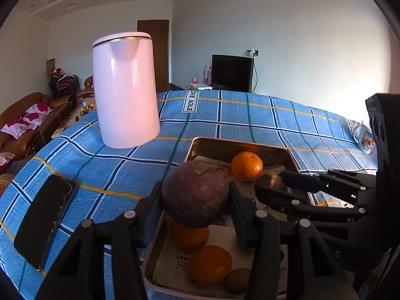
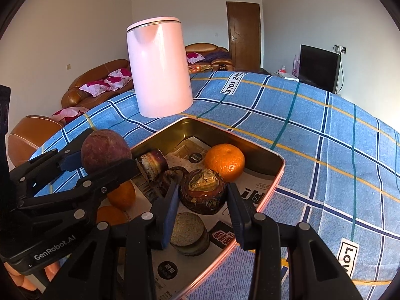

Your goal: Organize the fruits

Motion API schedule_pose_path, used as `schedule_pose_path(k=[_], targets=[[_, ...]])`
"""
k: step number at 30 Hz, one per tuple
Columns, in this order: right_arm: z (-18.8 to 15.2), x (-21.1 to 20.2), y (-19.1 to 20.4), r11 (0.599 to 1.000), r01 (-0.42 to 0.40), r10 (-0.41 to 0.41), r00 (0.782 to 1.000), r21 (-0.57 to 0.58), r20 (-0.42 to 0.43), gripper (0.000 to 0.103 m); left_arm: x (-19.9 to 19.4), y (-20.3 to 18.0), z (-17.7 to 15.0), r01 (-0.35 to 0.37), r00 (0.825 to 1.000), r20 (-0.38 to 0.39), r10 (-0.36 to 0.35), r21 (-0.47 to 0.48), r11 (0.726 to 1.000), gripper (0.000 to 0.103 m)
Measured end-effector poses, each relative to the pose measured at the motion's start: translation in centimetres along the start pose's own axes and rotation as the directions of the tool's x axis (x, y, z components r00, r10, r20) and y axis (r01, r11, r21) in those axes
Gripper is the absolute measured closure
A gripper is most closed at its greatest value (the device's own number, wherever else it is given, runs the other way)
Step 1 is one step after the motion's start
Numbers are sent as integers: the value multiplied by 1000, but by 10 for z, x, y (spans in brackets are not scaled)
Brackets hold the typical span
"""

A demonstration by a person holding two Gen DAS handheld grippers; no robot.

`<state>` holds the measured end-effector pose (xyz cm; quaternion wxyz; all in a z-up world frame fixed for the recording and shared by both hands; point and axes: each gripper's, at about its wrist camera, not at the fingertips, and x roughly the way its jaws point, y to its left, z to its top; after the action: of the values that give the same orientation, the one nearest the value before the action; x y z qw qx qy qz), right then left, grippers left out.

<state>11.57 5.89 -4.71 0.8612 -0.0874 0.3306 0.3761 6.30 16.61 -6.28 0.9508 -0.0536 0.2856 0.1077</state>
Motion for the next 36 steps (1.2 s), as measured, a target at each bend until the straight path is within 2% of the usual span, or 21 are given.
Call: schedule_pose_path(k=[2, 5, 7, 10, 11, 12, 13, 17, 22, 26, 36], targets=[[0, -2, -1, 1000, -5, 5, 1000, 3, 6, 62, -1, 0, -1, 0, 1000, 1, 0, 1, 1000, 51], [-1, -5, -1, 1000, -3, 3, 1000, 4, 9, 61, -5, 1, -2, 2, 1000, 5, -2, -4, 1000, 42], [-1, -11, -2, 1000, 5, -5, 1000, 12, 23, 57, -12, 2, -2, 6, 1000, 21, -6, -10, 1000, 36], [-4, -25, -7, 1000, 0, -2, 999, 28, 54, 43, -27, 2, -3, 9, 998, 65, -9, -9, 1000, 25], [-6, -30, -8, 999, 12, -14, 998, 32, 60, 34, -32, 2, -3, 8, 997, 83, -7, -9, 1000, 16], [-7, -34, -10, 999, 20, -22, 997, 36, 68, 30, -37, 1, -2, 7, 995, 99, -6, -10, 1000, 8], [-9, -40, -11, 999, 18, -21, 997, 39, 81, 29, -42, 1, -2, 4, 993, 116, -3, -10, 1000, 6], [-16, -60, -14, 998, 5, -12, 993, 56, 120, 29, -56, -3, 0, 22, 989, 149, -22, -1, 1000, 6], [-27, -84, -17, 997, 35, -46, 984, 64, 173, 29, -67, -6, 1, 32, 983, 182, -31, -5, 999, 4], [-32, -101, -20, 996, 58, -73, 974, 73, 216, 28, -71, -11, 0, 37, 981, 189, -36, -1, 999, 4], [-42, -124, -19, 995, 47, -68, 961, 85, 267, 26, -76, -21, -4, 40, 979, 197, -43, 19, 999, 2]])
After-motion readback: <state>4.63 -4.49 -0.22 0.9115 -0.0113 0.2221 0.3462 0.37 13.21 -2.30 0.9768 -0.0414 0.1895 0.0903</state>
